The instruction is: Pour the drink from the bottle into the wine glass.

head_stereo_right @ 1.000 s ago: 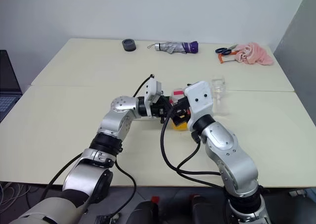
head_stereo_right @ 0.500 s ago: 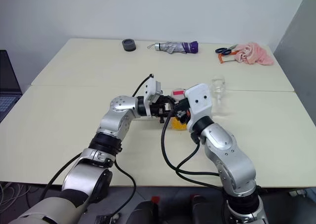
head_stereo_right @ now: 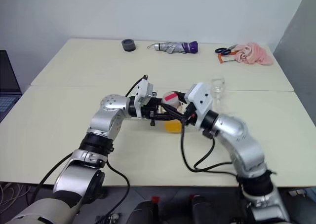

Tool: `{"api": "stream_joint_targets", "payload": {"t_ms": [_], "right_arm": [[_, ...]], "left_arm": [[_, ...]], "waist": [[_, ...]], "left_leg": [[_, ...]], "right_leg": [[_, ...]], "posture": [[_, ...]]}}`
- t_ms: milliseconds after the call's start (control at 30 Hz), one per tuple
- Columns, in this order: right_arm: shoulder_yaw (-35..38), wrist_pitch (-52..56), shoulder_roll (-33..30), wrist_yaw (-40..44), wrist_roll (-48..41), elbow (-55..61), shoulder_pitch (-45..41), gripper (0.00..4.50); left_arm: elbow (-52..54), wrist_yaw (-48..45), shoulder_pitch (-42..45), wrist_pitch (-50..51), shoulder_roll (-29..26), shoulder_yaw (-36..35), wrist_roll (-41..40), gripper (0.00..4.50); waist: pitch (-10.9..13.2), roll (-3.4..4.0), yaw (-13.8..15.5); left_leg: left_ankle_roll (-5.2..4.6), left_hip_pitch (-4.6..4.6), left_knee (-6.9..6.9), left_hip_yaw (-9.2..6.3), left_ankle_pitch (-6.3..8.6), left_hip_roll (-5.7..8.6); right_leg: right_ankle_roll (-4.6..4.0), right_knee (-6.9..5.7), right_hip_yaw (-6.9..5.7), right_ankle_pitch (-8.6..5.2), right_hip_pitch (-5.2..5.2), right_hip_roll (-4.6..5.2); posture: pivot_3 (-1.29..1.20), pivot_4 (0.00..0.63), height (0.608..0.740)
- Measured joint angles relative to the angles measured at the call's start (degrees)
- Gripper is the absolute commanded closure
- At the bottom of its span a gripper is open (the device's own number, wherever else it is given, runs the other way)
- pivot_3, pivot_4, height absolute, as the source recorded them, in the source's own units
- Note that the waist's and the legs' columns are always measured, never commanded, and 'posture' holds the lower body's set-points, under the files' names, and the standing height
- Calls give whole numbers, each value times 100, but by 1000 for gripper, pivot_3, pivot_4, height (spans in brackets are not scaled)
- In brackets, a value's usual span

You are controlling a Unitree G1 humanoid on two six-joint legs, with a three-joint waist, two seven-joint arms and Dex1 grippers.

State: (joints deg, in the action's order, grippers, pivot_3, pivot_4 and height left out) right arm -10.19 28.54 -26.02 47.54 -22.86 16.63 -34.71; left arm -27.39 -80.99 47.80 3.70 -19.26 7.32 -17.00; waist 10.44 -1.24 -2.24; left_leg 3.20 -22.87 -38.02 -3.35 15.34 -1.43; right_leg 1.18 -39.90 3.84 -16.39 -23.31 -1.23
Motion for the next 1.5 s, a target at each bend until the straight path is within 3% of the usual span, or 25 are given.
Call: {"api": "stream_joint_targets", "payload": {"t_ms": [67, 167, 300, 333, 600, 833, 1233, 1500], "right_arm": [[-12, 95, -207, 958, -272, -804, -682, 2584], [-42, 19, -237, 1566, -308, -1372, -1009, 1489], [-23, -8, -180, 1616, -316, -1497, -978, 136], [79, 11, -237, 1563, -339, -1361, -892, 0], [912, 340, -502, 383, -493, 291, 504, 0], [509, 592, 360, -1198, -278, 1790, 913, 0], [-13, 132, 454, -1798, 833, 1214, 739, 0], [9, 64, 477, -1879, 891, 1115, 730, 0]], "left_arm": [[107, -114, 16, 107, -70, 0, -56, 2705], [151, -111, 9, 232, -82, 30, -51, 2722], [264, -64, -15, 273, -75, 60, -51, 2737], [293, -42, -27, 294, -64, 66, -53, 2738], [444, 51, -230, 399, -90, 61, -65, 2738], [397, -8, -196, 429, -101, 65, -66, 2738], [-111, -108, 9, 115, -58, 78, 39, 2738], [-124, -62, 10, 89, -55, 78, 39, 2738]], "waist": [[0, 0, -11], [0, 0, -10], [2, 2, 2], [2, 2, 18], [2, 2, 50], [2, 3, -34], [2, 3, -11], [2, 3, -11]], "left_leg": [[-1, 4, 2, -3, 0, -5], [-1, 0, 5, -11, 1, -9], [-1, -9, 4, -9, 1, -7], [-1, -10, 4, -11, 1, -8], [-1, -11, 1, -9, 1, -1], [1, 0, 2, -10, 0, -10], [1, -4, -1, -7, 0, -6], [1, -4, -1, -7, 0, -7]], "right_leg": [[-2, 0, -3, 0, 3, -4], [-6, 1, -10, -2, 2, -5], [-6, -1, -9, -2, -6, 17], [-6, -2, -9, -2, -6, 24], [-4, -2, -7, -2, -2, 29], [-4, -8, -4, -3, -2, -7], [-5, -4, -1, -2, -2, -4], [-5, -5, -2, -2, -2, -4]], "posture": [[0, 150, 740], [0, 150, 740], [0, 150, 740], [0, 150, 740], [0, 150, 740], [0, 150, 740], [0, 150, 740], [0, 150, 740]]}}
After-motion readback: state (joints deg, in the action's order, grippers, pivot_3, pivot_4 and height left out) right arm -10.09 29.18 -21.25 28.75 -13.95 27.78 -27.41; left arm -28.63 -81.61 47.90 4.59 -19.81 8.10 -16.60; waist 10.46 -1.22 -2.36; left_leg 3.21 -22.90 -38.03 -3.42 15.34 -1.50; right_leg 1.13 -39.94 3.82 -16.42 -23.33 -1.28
